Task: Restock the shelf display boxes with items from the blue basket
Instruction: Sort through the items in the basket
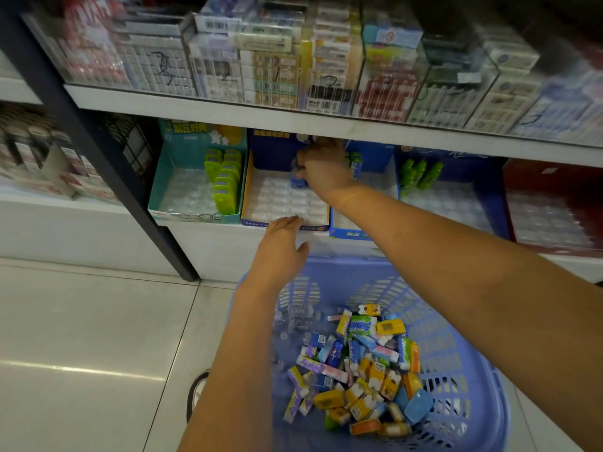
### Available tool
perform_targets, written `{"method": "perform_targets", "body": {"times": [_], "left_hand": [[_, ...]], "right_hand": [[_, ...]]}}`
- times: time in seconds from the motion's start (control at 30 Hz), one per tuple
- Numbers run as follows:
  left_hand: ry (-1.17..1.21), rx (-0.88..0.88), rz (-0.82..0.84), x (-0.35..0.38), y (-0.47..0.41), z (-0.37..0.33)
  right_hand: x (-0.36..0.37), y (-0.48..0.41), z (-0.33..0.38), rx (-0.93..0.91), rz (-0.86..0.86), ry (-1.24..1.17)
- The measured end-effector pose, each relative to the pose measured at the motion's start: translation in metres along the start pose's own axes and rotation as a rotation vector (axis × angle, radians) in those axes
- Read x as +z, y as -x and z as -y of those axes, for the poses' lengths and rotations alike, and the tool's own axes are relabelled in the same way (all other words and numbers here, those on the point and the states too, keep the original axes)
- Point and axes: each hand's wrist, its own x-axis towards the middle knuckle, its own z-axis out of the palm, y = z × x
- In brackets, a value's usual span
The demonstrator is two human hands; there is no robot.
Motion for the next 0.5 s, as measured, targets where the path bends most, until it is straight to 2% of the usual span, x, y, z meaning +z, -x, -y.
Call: {"method": "perform_targets", "body": {"times": [0.13, 0.27, 0.37, 0.43, 0.5], "left_hand": [[-0.016, 0.001, 0.000, 0.001, -0.001, 0.001], [-0.034, 0.010, 0.025, 0.001, -0.002, 0.004], [-0.036, 0.014, 0.046, 0.001, -0.001, 0.003], [0.025, 0.035, -0.042, 0.004, 0.005, 0.001], [0.131, 0.071, -0.250, 0.015, 0.016, -0.001]], "right_hand": [[-0.003, 0.003, 0.004, 0.029, -0.046, -0.016], [-0.004, 0.007, 0.009, 0.070, 0.001, -0.029], [-0.008, 0.012, 0.013, 0.071, 0.053, 0.071], [-0.014, 0.021, 0.014, 0.045, 0.059, 0.101], [-0.021, 0.043, 0.013, 0.031, 0.002, -0.032]]}}
